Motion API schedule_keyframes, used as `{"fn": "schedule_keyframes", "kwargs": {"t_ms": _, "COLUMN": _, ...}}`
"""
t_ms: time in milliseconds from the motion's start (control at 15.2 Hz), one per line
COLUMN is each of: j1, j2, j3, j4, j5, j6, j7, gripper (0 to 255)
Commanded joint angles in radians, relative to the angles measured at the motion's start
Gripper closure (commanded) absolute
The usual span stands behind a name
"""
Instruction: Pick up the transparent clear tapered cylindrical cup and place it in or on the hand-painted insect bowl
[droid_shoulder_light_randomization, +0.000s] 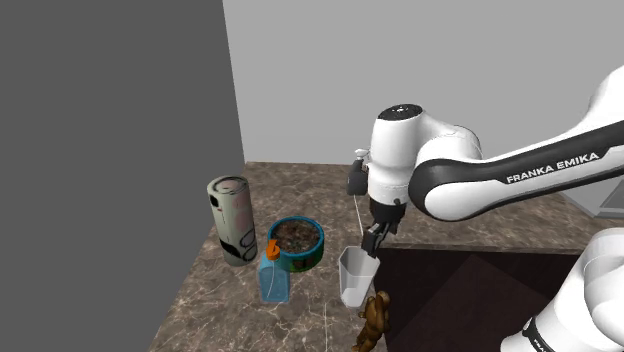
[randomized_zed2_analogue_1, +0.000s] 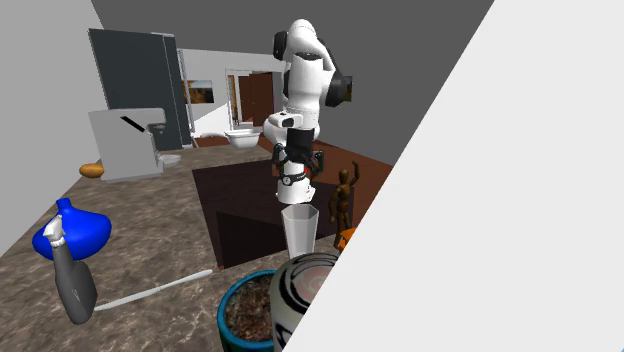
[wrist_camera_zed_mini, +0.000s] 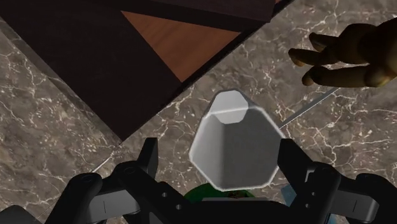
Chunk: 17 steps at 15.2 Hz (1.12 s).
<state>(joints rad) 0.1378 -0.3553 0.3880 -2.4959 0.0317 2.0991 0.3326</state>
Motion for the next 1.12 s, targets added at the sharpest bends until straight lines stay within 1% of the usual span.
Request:
{"fn": "schedule_keyframes", "kwargs": {"t_ms": 0, "j1": -0.003, "j2": 0.067, "j3": 0.032, "j4": 0.015, "j5": -0.019, "j6": 0.047, "j7": 0.048, "gripper": 0}}
{"fn": "schedule_keyframes", "kwargs": {"t_ms": 198, "j1": -0.005, "j2": 0.183, "j3": 0.085, "j4": 0.059, "j5": -0.068, "j6": 0.105, "j7": 0.141, "gripper": 0}}
{"fn": "schedule_keyframes", "kwargs": {"t_ms": 396, "j1": -0.002, "j2": 0.309, "j3": 0.126, "j4": 0.116, "j5": -0.143, "j6": 0.151, "j7": 0.245, "gripper": 0}}
{"fn": "schedule_keyframes", "kwargs": {"t_ms": 462, "j1": 0.001, "j2": 0.325, "j3": 0.129, "j4": 0.124, "j5": -0.154, "j6": 0.155, "j7": 0.259, "gripper": 0}}
{"fn": "schedule_keyframes", "kwargs": {"t_ms": 924, "j1": -0.004, "j2": 0.400, "j3": 0.121, "j4": 0.085, "j5": -0.220, "j6": 0.256, "j7": 0.305, "gripper": 0}}
{"fn": "schedule_keyframes", "kwargs": {"t_ms": 1056, "j1": -0.004, "j2": 0.400, "j3": 0.121, "j4": 0.085, "j5": -0.220, "j6": 0.256, "j7": 0.305, "gripper": 0}}
